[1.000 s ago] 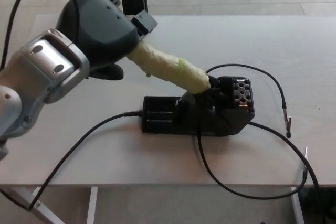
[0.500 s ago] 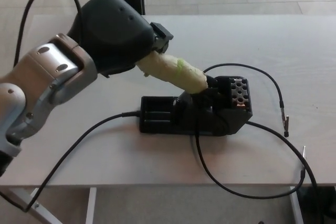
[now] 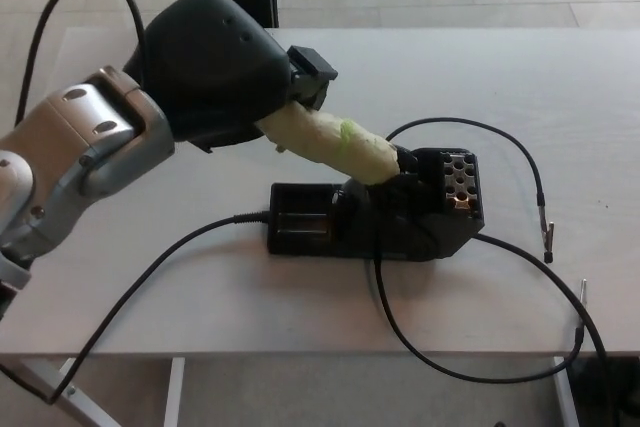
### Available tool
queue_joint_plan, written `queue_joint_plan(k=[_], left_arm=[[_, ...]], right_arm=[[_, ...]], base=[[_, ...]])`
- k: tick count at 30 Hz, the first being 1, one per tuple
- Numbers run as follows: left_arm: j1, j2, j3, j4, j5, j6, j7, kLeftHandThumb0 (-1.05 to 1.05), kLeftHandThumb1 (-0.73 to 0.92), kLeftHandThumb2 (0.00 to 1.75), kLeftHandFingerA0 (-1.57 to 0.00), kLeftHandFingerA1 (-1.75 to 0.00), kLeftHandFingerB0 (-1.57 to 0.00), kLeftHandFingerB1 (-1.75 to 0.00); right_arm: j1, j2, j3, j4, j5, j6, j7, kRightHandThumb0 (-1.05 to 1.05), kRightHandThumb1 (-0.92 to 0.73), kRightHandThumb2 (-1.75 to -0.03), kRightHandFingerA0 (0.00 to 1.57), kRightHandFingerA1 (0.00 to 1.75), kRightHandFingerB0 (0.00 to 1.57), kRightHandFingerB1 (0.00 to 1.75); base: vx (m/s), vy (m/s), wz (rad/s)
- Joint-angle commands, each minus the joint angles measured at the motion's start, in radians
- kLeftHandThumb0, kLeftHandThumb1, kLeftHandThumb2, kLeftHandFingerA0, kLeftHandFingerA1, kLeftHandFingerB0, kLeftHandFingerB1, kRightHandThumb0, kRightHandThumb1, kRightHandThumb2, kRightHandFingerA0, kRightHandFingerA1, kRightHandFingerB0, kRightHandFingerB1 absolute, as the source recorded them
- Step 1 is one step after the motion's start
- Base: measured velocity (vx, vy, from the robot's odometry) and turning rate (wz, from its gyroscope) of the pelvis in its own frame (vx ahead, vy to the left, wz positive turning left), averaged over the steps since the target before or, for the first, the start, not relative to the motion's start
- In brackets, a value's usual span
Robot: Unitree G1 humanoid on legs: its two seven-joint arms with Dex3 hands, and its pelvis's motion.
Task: Use the left hand of the robot to grab the soldering gun kept on the middle of the table and pull it out of its base and keep it on the left side of the base
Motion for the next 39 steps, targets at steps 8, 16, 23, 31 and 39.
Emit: queue_joint_plan(k=[8,16,23,31,39], left_arm=[[-0.1,0.05,0.036,0.083,-0.057,-0.226,0.072,-0.25,0.5,0.91,-1.06,-1.68,-0.89,-0.94],[-0.127,0.107,0.095,0.123,-0.114,-0.276,0.052,-0.21,0.47,1.01,-1.11,-1.68,-0.93,-0.96],[-0.101,0.213,0.199,0.087,-0.142,-0.245,-0.004,-0.22,0.53,0.83,-1.02,-1.43,-0.89,-1.09],[0.131,0.283,0.365,0.034,-0.201,-0.181,0.001,-0.17,0.59,0.8,-0.99,-1.62,-0.86,-1.02],[0.373,0.184,0.49,0.039,-0.265,-0.127,0.076,-0.11,0.57,0.98,-0.9,-1.75,-0.69,-1.66]], right_arm=[[0.002,-0.059,0.006,-0.006,-0.002,-0.01,-0.01,-0.55,-0.8,-0.64,0.63,0.54,0.48,0.42],[0.002,-0.057,0.006,0.0,0.002,-0.003,-0.016,-0.56,-0.81,-0.64,0.64,0.54,0.47,0.43],[-0.006,-0.054,0.002,0.005,0.008,-0.004,-0.018,-0.55,-0.8,-0.64,0.65,0.54,0.49,0.44],[-0.002,-0.058,0.002,0.001,0.009,0.0,-0.018,-0.54,-0.79,-0.64,0.67,0.57,0.48,0.45],[-0.005,-0.059,0.009,0.012,0.0,-0.001,-0.027,-0.55,-0.78,-0.63,0.67,0.53,0.5,0.43]], base=[[0.0,0.0,0.0],[0.0,0.0,0.0],[0.0,0.0,0.0],[0.0,0.0,0.0],[0.0,0.0,0.0]])
